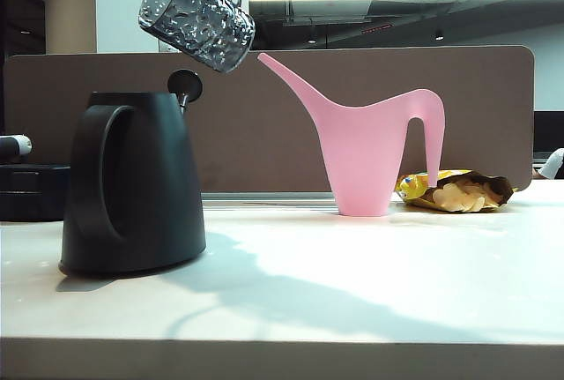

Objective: Pour the water from the cup into the kettle.

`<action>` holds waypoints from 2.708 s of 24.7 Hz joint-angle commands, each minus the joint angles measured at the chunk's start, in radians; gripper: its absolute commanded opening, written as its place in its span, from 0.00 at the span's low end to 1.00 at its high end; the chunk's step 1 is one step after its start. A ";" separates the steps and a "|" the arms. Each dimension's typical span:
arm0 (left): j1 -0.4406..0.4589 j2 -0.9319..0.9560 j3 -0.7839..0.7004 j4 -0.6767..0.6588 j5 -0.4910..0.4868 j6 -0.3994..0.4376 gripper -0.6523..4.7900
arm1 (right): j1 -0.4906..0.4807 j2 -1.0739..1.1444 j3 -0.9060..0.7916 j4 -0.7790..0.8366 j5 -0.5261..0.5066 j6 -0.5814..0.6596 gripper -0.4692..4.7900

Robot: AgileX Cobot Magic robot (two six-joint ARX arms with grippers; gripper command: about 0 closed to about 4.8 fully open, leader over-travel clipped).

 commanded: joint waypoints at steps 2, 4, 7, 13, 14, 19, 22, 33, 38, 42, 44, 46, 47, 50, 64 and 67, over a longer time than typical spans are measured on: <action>0.000 0.001 0.004 0.013 -0.003 0.003 0.11 | 0.016 0.022 0.006 0.048 0.002 -0.099 0.07; 0.000 0.001 0.004 0.014 -0.003 0.003 0.11 | 0.017 0.032 0.006 0.051 0.001 -0.123 0.07; 0.000 0.001 0.004 0.013 -0.003 0.003 0.11 | 0.036 0.045 0.006 0.057 0.002 -0.193 0.07; 0.000 0.001 0.004 0.013 -0.003 0.003 0.11 | 0.039 0.045 0.006 0.061 0.000 -0.233 0.07; 0.000 0.001 0.004 0.013 -0.003 0.003 0.11 | 0.039 0.045 0.006 0.061 0.000 -0.237 0.07; 0.000 0.001 0.004 0.014 -0.003 0.003 0.11 | 0.040 0.045 0.006 0.062 -0.013 -0.281 0.07; 0.000 0.001 0.004 0.013 -0.003 0.003 0.11 | 0.040 0.048 0.006 0.062 -0.026 -0.287 0.07; 0.000 0.001 0.004 0.013 -0.003 0.003 0.11 | 0.074 0.094 0.006 0.085 -0.014 -0.381 0.07; 0.000 0.001 0.004 0.013 -0.003 0.002 0.11 | 0.077 0.094 0.006 0.102 -0.014 -0.394 0.07; 0.000 0.001 0.004 0.013 -0.002 0.002 0.11 | 0.077 0.094 0.006 0.113 -0.013 -0.414 0.07; 0.000 0.001 0.004 0.013 -0.002 0.002 0.11 | 0.076 0.094 0.006 0.113 -0.013 -0.417 0.07; 0.000 0.001 0.004 0.013 -0.003 0.003 0.11 | 0.077 0.094 0.006 0.113 -0.014 -0.443 0.07; 0.000 0.001 0.004 0.013 -0.003 0.003 0.11 | 0.076 0.094 0.006 0.114 -0.014 -0.444 0.07; 0.000 0.001 0.004 0.012 -0.003 0.003 0.11 | 0.076 0.094 0.006 0.114 -0.014 -0.463 0.07; 0.000 0.001 0.004 0.012 -0.003 0.003 0.11 | 0.077 0.094 0.006 0.158 -0.014 -0.468 0.07; 0.000 0.001 0.004 0.012 -0.003 0.002 0.11 | 0.077 0.094 0.006 0.154 -0.014 -0.467 0.07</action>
